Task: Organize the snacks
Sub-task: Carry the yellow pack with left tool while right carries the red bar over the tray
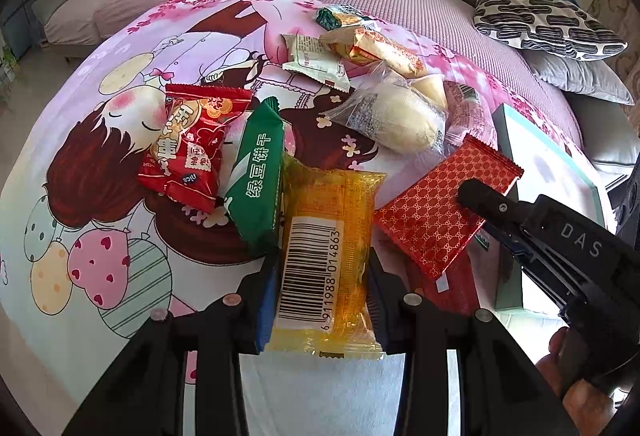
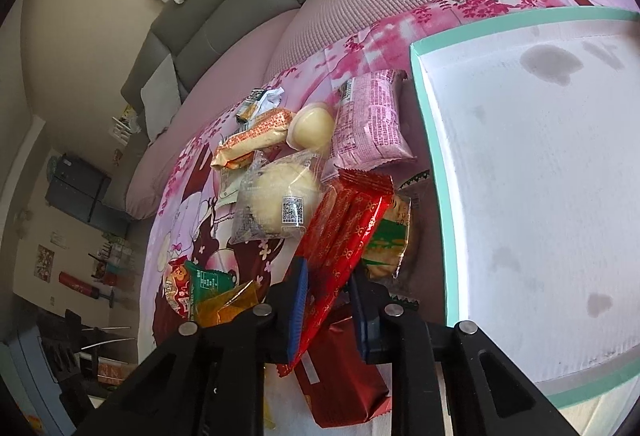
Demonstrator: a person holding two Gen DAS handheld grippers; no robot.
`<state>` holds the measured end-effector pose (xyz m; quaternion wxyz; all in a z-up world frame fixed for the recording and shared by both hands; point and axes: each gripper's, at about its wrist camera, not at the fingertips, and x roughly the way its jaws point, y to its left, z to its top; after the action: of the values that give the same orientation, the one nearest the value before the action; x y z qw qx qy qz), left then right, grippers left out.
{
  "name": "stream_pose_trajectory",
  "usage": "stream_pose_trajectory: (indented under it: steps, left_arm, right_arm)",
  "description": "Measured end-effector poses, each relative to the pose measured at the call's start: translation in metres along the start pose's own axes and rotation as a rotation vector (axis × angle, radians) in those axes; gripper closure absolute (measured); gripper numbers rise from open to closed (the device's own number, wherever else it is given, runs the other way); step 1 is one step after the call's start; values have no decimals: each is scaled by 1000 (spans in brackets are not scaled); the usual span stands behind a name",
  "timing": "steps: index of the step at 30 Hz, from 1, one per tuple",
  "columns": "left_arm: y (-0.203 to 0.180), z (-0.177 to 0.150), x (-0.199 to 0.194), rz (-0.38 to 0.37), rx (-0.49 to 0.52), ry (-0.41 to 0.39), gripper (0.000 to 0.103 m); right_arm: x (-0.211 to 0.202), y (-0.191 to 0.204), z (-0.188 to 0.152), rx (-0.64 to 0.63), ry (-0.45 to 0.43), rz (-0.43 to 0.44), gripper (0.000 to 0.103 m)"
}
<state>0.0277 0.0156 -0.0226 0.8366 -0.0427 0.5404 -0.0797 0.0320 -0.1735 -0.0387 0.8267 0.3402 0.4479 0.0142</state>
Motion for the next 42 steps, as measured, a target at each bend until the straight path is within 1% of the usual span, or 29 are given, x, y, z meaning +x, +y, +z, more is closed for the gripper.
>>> stream_pose_trajectory:
  steps: [3,5,11,18,25,42]
  left_arm:
    - [0,0,1,4,2,3,62]
    - [0,-1,2,7,4,7,62]
    - [-1,-2,3,24,7,2,62]
    - [2,-1,0,31,-3,-17,62]
    - [3,0,-8,28,-14,-57,62]
    - [1,0,-8,46,-9,-62,62]
  right_arm:
    - [0,1,0,-7,-7,12,83]
    - [-1,1,-1,-8,-7,35,86]
    - [-8,11,-2,-56,-23,56,90]
    - [-23,12,-1,-78,-48,69,90]
    - [-41,13,2,-89,-82,89,91]
    - [-54,9,4,-85,-102,134,91]
